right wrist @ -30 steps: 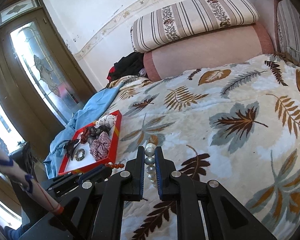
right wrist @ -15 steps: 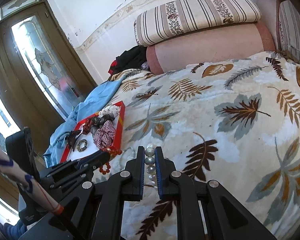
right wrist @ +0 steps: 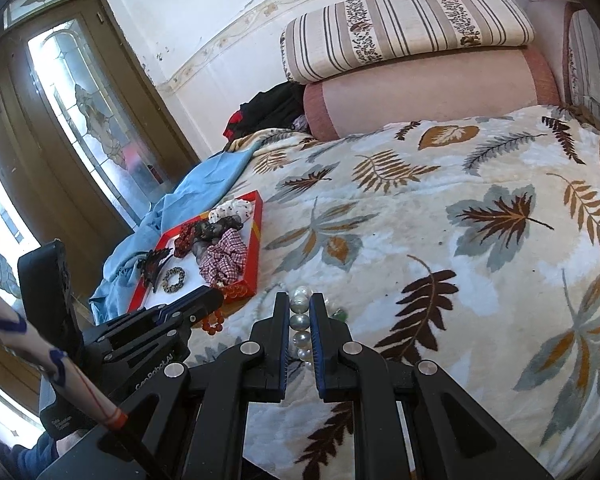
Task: Organize jewelry
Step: 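Carry the red bead bracelet and pearl necklace over the tray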
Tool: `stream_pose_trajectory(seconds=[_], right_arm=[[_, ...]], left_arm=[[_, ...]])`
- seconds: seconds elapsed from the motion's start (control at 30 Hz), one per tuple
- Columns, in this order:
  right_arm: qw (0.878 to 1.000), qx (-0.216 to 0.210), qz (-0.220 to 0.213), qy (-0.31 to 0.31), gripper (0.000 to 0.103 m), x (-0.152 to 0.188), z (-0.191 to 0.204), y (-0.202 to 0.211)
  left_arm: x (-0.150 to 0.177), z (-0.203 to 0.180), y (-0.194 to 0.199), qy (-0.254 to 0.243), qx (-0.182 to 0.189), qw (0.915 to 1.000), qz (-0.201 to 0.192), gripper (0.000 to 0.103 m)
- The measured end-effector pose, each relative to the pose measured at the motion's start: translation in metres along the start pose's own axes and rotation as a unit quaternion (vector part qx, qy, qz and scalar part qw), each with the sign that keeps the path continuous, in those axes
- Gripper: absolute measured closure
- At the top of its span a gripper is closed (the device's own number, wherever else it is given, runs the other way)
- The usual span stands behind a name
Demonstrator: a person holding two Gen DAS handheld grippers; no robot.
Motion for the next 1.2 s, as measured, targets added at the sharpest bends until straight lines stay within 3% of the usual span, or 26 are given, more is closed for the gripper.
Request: stream_pose_trajectory(seconds=[0.27,0.5,0.73,0.93,1.2], right_arm=[[1.0,-0.009,0.011,0.01,0.092,-0.002,0.017,-0.011],[0.999,-0.018,0.018,0.031,0.092,-0.007,0.04,-0.023],[0.998,-0.037,0.022,0.055,0.092,-0.024,0.073,-0.041],[0.995,-0.063,0.03,0.075,0.092,-0.04,0.108,-0.064],[0.989,-0.108,0.051,0.082,0.092,-0.052,0.155,-0.106]], left_arm=[[-0.004,0.026,0.001,0.02,-0.016,0.9996,-0.008,0.096],[-0.018,0.077,0.007,0.061,-0.044,0.9969,-0.026,0.096],[-0.025,0.154,0.013,0.127,-0.09,0.9871,-0.037,0.096],[-0.017,0.208,0.007,0.188,-0.114,0.9753,-0.024,0.096],[-0.013,0.225,-0.005,0.202,-0.126,0.9712,-0.015,0.096]])
Point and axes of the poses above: each gripper's, at about its wrist camera, not at the fingertips, and y roughly against the way its jaws point, z to its left, x to its underside, the point moved 6 cm from there along -y, roughly the way its jaws point, and after that the axes turned 4 degrees about y, right-handed, at the moved point
